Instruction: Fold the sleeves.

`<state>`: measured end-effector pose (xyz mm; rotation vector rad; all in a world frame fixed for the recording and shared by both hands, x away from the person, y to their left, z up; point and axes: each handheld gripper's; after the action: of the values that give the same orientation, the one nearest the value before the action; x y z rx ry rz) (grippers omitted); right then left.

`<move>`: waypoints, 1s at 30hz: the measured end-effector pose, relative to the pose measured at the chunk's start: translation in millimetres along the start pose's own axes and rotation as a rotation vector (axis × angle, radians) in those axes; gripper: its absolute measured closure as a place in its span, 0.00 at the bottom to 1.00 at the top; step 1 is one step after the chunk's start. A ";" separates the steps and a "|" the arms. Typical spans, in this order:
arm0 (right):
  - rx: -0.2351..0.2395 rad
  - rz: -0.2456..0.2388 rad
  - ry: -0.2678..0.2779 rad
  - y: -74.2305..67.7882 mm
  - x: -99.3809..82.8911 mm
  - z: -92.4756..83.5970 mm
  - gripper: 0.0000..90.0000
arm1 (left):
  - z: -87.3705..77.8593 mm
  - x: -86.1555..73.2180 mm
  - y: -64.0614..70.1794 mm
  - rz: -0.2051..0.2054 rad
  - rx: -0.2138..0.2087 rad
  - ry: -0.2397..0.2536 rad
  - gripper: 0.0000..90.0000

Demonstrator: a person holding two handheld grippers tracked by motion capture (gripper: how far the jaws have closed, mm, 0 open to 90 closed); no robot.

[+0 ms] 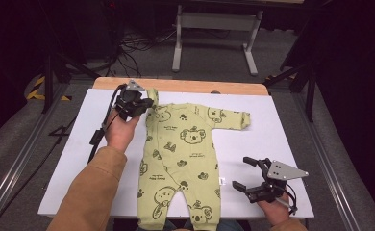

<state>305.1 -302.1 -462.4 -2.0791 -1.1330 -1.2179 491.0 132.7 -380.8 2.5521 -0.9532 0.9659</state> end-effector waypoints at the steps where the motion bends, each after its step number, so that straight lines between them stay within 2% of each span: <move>1: 0.000 0.000 0.001 -0.2 0.1 -0.4 0.08 | 3.0 2.0 1.9 0.002 -0.002 -0.003 0.93; 11: 0.008 -0.002 0.016 -1.2 -1.4 -4.7 0.08 | 28.9 16.4 20.5 0.031 -0.028 -0.039 0.93; 15: 0.009 -0.003 0.018 -1.7 -1.5 -5.2 0.08 | 37.3 20.1 25.6 0.049 -0.026 -0.062 0.93; 18: 0.009 -0.002 0.016 -1.8 -1.8 -5.3 0.08 | 43.9 20.4 26.2 0.044 -0.028 -0.075 0.93; 25: 0.011 0.002 0.020 -1.9 -2.3 -6.3 0.08 | 57.4 20.8 26.1 0.011 -0.074 -0.079 0.93; 28: 0.012 0.003 0.021 -1.9 -2.4 -6.5 0.08 | 62.6 22.1 28.3 0.024 -0.075 -0.084 0.93; 29: 0.013 0.004 0.021 -1.9 -2.4 -6.4 0.08 | 64.1 22.3 28.8 0.016 -0.080 -0.077 0.93; 30: 0.013 0.003 0.020 -1.9 -2.5 -6.3 0.08 | 64.7 22.2 28.5 0.008 -0.103 -0.067 0.92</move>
<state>299.8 -306.7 -461.5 -2.0535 -1.1250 -1.2243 517.1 72.1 -414.5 2.5113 -1.0045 0.8156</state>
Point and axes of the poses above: each handheld gripper's, and its own axes: z roughly forward along the jaws, x roughly out of its top, y roughly to its right, and after that the axes turned 12 degrees about -y, right-handed
